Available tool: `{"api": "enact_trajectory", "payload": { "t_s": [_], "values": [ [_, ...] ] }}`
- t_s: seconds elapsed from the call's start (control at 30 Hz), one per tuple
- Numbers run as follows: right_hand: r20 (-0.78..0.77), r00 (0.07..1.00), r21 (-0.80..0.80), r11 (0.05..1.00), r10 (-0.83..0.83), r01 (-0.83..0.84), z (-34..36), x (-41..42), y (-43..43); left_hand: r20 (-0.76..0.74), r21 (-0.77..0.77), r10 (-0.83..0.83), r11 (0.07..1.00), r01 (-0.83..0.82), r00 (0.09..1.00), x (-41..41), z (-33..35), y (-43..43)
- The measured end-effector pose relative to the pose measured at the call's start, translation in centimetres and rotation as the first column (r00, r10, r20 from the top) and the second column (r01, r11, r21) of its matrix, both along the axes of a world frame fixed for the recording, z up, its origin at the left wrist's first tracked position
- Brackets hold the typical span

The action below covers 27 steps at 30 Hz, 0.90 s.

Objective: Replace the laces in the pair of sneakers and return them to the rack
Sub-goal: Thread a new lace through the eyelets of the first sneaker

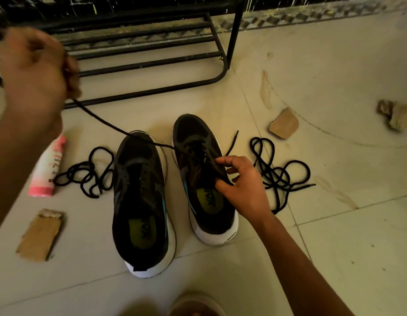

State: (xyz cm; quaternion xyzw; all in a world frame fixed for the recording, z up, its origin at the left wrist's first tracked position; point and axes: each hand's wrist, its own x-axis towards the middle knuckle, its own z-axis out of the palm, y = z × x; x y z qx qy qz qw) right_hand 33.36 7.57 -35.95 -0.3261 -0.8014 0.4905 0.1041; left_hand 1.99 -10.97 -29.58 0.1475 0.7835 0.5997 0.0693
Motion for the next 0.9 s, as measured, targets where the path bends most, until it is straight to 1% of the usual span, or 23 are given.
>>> {"api": "enact_trajectory", "payload": {
  "t_s": [0.03,0.07,0.1,0.17,0.2,0.27,0.3,0.33,0.37,0.4,0.43,0.47,0.5,0.53,0.57,0.6,0.63,0.67,0.7,0.73,0.8,0.83,0.9],
  "values": [
    [-0.001,1.000,-0.008,1.000,0.025,-0.025,0.2,0.1,0.2,-0.035,0.000,-0.038,0.999,0.038,0.999,3.1,1.9,1.8],
    [-0.010,1.000,-0.025,0.999,0.029,-0.029,0.5,0.1,0.3,-0.048,-0.021,-0.125,0.992,0.124,0.991,6.3,3.7,3.6],
    [-0.031,0.999,-0.054,0.998,0.014,-0.015,0.9,0.1,0.4,-0.098,-0.084,-0.212,0.975,0.204,0.972,8.9,4.8,5.0],
    [-0.085,0.995,-0.156,0.987,-0.060,0.046,1.8,-0.1,0.5,-0.262,-0.175,-0.346,0.935,0.309,0.901,12.0,6.1,6.6],
    [-0.122,0.987,-0.225,0.971,-0.105,0.075,2.4,-0.3,0.6,-0.279,-0.212,-0.397,0.914,0.347,0.875,13.0,6.5,7.1],
    [-0.184,0.965,-0.360,0.926,-0.189,0.113,3.5,-0.5,0.8,-0.258,-0.268,-0.441,0.888,0.375,0.860,14.1,6.5,7.8],
    [-0.192,0.958,-0.398,0.909,-0.214,0.123,3.9,-0.6,0.9,-0.220,-0.248,-0.458,0.880,0.405,0.861,14.8,6.6,8.1],
    [-0.188,0.957,-0.405,0.905,-0.219,0.128,4.1,-0.7,0.9,-0.136,-0.169,-0.468,0.880,0.444,0.873,15.4,6.4,8.2],
    [-0.175,0.963,-0.386,0.914,-0.206,0.125,4.2,-0.7,0.9,-0.021,-0.043,-0.466,0.884,0.465,0.884,16.0,6.2,8.3],
    [-0.157,0.971,-0.359,0.926,-0.182,0.115,4.1,-0.6,0.9,0.102,0.092,-0.453,0.891,0.445,0.886,16.3,5.8,8.3],
    [-0.137,0.979,-0.334,0.937,-0.154,0.101,4.0,-0.5,0.8,0.222,0.199,-0.429,0.899,0.390,0.876,16.6,5.6,8.2],
    [-0.115,0.985,-0.313,0.946,-0.130,0.088,3.7,-0.4,0.6,0.300,0.256,-0.402,0.907,0.333,0.865,16.6,5.4,8.1],
    [-0.095,0.990,-0.283,0.956,-0.108,0.077,3.5,-0.3,0.4,0.337,0.263,-0.377,0.918,0.298,0.863,16.4,5.2,7.9],
    [-0.072,0.993,-0.230,0.971,-0.091,0.073,3.3,-0.2,0.2,0.339,0.233,-0.371,0.924,0.304,0.865,16.1,4.9,7.7],
    [-0.042,0.996,-0.159,0.985,-0.077,0.070,3.1,-0.1,0.0,0.306,0.161,-0.386,0.922,0.352,0.870,15.8,4.9,7.5],
    [-0.016,0.997,-0.092,0.993,-0.069,0.068,3.0,-0.1,-0.2,0.241,0.047,-0.421,0.905,0.422,0.875,15.5,4.7,7.2],
    [-0.001,0.998,-0.042,0.997,-0.068,0.068,3.0,-0.1,-0.4,0.166,-0.106,-0.475,0.863,0.495,0.864,15.1,4.5,7.0],
    [0.002,0.998,-0.006,0.998,-0.069,0.069,2.9,-0.1,-0.6,0.101,-0.262,-0.542,0.795,0.548,0.834,14.8,4.4,6.8],
    [0.002,0.997,0.023,0.997,-0.073,0.073,2.9,-0.2,-0.7,0.062,-0.392,-0.603,0.718,0.575,0.796,14.6,4.3,6.7],
    [0.003,0.997,0.050,0.996,-0.078,0.078,2.8,-0.2,-0.8,0.046,-0.483,-0.652,0.649,0.588,0.757,14.5,4.0,6.5],
    [0.008,0.996,0.093,0.992,-0.090,0.089,2.7,-0.2,-0.9,0.049,-0.574,-0.703,0.561,0.596,0.710,14.9,3.6,6.3],
    [0.008,0.995,0.105,0.990,-0.095,0.094,2.7,-0.1,-1.0,0.059,-0.586,-0.710,0.544,0.600,0.702,15.1,3.3,6.2],
    [0.005,0.995,0.127,0.987,-0.096,0.094,2.5,0.1,-1.3,0.062,-0.595,-0.704,0.543,0.592,0.708,15.6,2.5,6.1]
  ]
}}
